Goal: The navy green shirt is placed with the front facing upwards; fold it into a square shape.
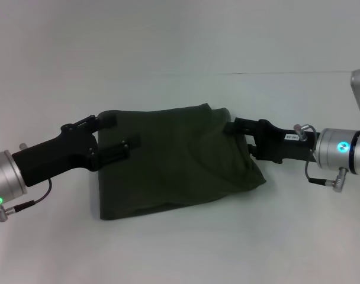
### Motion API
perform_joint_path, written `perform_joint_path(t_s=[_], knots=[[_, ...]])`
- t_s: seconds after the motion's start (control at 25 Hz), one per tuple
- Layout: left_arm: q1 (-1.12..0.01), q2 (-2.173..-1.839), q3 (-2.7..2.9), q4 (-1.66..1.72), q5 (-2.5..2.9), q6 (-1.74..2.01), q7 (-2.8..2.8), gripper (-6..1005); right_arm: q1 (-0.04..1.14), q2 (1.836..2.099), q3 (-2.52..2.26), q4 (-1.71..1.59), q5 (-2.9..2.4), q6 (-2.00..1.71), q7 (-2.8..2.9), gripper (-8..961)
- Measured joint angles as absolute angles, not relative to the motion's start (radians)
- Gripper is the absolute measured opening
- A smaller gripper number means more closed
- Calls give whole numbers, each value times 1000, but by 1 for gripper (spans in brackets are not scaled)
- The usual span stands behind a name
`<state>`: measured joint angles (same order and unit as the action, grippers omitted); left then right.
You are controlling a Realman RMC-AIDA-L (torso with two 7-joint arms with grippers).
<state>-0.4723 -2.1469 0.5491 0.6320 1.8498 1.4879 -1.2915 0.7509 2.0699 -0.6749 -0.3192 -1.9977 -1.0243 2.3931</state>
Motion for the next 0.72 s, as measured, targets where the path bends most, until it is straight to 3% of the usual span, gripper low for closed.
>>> perform_joint_path(t_s=[0.4, 0.72], knots=[[-472, -2148, 549, 630, 1850, 1488, -1291, 843, 728, 2058, -682, -318, -2006, -1030, 2409, 857], [-484, -2148, 549, 626, 1850, 1479, -1291, 843, 744, 2068, -681, -324, -2003, -1026, 2403, 857]])
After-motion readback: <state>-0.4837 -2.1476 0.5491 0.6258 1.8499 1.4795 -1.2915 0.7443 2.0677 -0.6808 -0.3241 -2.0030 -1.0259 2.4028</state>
